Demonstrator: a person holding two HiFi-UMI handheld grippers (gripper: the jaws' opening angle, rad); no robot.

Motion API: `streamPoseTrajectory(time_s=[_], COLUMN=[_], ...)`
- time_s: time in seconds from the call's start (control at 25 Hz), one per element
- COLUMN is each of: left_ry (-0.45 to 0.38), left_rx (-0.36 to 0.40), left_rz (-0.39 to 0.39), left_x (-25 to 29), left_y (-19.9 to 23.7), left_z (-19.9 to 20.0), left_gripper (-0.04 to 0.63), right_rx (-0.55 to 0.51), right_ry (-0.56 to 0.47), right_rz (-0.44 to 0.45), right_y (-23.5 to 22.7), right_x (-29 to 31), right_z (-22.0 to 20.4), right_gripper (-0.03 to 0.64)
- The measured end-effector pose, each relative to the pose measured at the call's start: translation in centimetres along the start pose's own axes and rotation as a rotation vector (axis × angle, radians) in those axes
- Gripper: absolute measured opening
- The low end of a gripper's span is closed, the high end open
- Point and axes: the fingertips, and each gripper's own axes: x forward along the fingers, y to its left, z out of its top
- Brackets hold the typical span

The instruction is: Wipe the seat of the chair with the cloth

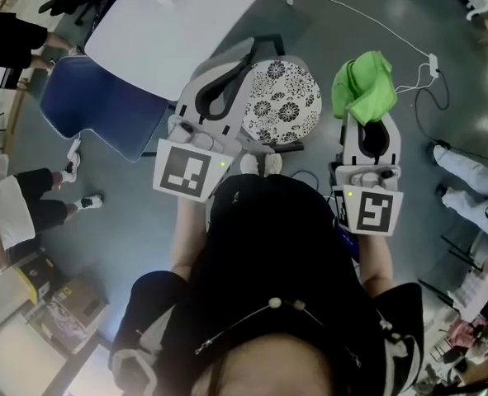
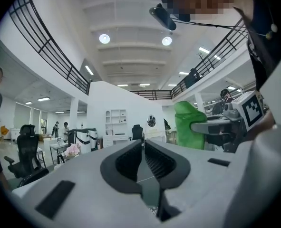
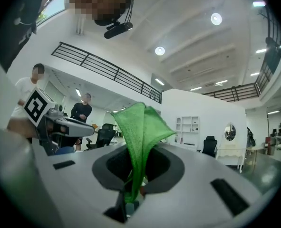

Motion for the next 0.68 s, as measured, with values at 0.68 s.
streamPoseTrajectory(time_s=[0.68], left_ry=[-0.062], left_rx=[0.006], left_rz=[0.083], left_x=[-0.8], left_y=[0.7], left_z=[0.2], left_gripper=[0.014], right_rx=[-0.02], right_ry=[-0.04], right_rz=[-0.026], right_y=[-1.7], right_x=[-0.5], right_z=[0.2], right_gripper=[0.044])
